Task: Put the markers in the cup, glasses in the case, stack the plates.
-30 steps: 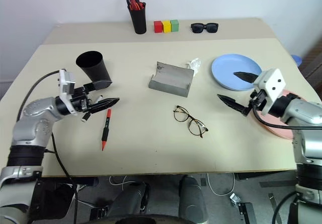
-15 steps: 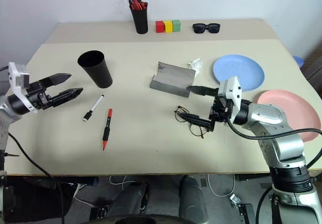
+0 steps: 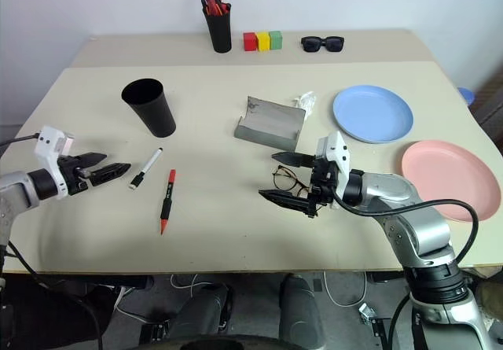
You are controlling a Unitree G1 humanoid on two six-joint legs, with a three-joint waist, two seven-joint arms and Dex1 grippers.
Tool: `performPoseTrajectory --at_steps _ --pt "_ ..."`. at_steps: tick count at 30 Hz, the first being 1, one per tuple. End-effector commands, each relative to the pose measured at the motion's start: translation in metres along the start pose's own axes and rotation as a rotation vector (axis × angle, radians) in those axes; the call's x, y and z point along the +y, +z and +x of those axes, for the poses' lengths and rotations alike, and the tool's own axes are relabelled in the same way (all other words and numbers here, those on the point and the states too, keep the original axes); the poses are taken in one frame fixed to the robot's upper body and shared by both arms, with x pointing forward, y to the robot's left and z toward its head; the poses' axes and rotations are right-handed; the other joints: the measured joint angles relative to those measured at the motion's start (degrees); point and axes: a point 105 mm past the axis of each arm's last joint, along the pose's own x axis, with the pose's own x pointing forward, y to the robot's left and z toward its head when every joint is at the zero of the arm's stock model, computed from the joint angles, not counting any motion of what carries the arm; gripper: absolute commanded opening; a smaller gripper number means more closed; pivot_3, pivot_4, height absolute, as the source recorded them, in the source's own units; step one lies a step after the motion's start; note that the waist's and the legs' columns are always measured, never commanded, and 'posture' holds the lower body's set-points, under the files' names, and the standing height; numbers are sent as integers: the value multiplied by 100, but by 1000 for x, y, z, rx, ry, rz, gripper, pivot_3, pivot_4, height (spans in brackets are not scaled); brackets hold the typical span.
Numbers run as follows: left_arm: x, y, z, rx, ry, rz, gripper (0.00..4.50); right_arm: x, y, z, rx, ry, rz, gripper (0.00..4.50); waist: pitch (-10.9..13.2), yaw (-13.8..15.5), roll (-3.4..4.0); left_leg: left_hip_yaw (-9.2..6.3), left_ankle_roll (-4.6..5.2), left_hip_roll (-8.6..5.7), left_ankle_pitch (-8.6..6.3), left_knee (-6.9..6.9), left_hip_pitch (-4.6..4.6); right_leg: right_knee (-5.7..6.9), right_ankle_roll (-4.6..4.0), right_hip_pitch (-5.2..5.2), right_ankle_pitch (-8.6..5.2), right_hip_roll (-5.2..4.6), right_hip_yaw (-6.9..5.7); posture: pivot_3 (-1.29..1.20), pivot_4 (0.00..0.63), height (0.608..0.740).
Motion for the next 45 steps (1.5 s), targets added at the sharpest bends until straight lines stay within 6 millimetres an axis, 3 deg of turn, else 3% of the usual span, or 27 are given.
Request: performPoseTrajectory --at_steps 1,7,17,21,27,30,33,37,42,45 --pt "-8 5 -3 79 8 0 4500 3 9 5 -38 0 -33 4436 0 -22 0 1 -1 0 0 -2 0 1 0 -3 0 0 1 0 150 740" --pt "-22 -8 -5 270 -17 -87 4500 2 3 4 -32 -25 -22 4436 0 -16 -1 5 -3 2 -2 -4 -2 5 0 -8 0 3 3 0 150 740" --pt "-35 -9 25 286 -22 -44 4500 5 1 6 -25 -35 -20 4436 -1 15 -1 5 -4 2 -1 -2 0 5 0 -7 0 3 5 0 150 740" --pt "-38 -12 28 313 -33 -18 3174 3 1 2 -20 -58 -33 4500 -1 9 -1 6 -4 1 -1 -2 0 5 0 -6 0 3 7 0 150 740" --pt "-44 -24 15 413 -70 -13 51 -1 2 1 -22 -79 -49 4500 -1 -16 -1 9 -4 2 -2 -3 -1 4 0 -8 0 3 8 0 150 740" --pt "-41 -24 7 421 -60 -12 16 -2 2 2 -22 -83 -51 4500 -1 -10 -1 13 -3 2 -2 -5 1 4 0 -9 -1 3 11 0 150 740" --pt "-40 -8 1 351 -79 -30 16 -2 2 2 -20 -81 -54 4500 0 -9 -1 14 -3 2 -2 -5 1 4 0 -9 -1 3 11 0 150 740" --pt "-40 28 0 151 -104 111 16 -5 3 1 -19 -86 -62 4500 0 0 -2 14 -4 3 -2 -3 -2 3 0 -10 0 3 11 0 150 740" --pt "-51 85 3 -228 -143 388 16 -8 3 2 -16 -85 -71 4500 0 37 -2 16 -5 5 -2 -3 -3 -3 -2 -9 0 3 12 0 150 740" --pt "-47 122 9 -455 -79 389 16 -8 4 4 -21 -73 -61 4500 0 95 -8 16 -7 3 -1 6 -5 -4 -9 -8 6 2 11 0 150 740"
